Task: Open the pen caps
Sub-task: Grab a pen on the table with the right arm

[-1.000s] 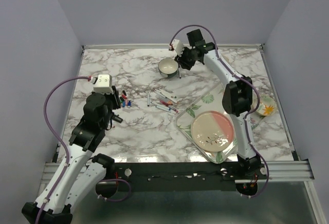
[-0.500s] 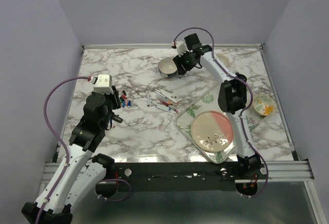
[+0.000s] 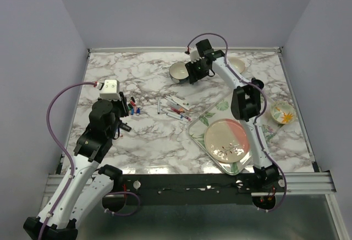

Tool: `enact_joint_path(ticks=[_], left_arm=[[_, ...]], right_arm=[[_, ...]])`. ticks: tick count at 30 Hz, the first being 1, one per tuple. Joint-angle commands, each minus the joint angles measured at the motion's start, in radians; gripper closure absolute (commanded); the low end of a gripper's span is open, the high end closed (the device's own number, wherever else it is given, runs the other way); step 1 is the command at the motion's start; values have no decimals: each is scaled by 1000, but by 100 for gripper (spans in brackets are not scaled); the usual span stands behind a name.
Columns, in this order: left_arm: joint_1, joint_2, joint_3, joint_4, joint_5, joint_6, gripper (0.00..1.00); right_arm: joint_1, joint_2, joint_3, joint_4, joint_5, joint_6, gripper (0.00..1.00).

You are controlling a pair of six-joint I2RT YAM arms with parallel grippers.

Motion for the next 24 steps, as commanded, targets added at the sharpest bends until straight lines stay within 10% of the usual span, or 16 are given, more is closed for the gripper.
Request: enact_joint_path(ticks=[1,24], left_arm=[[7,-9,-9,22,11,7,60],[10,-10,-7,22,16,6,60]], right_arm=[[-3,52,61,-24,-2,42,43],[-2,97,98,-11,52,56,54]])
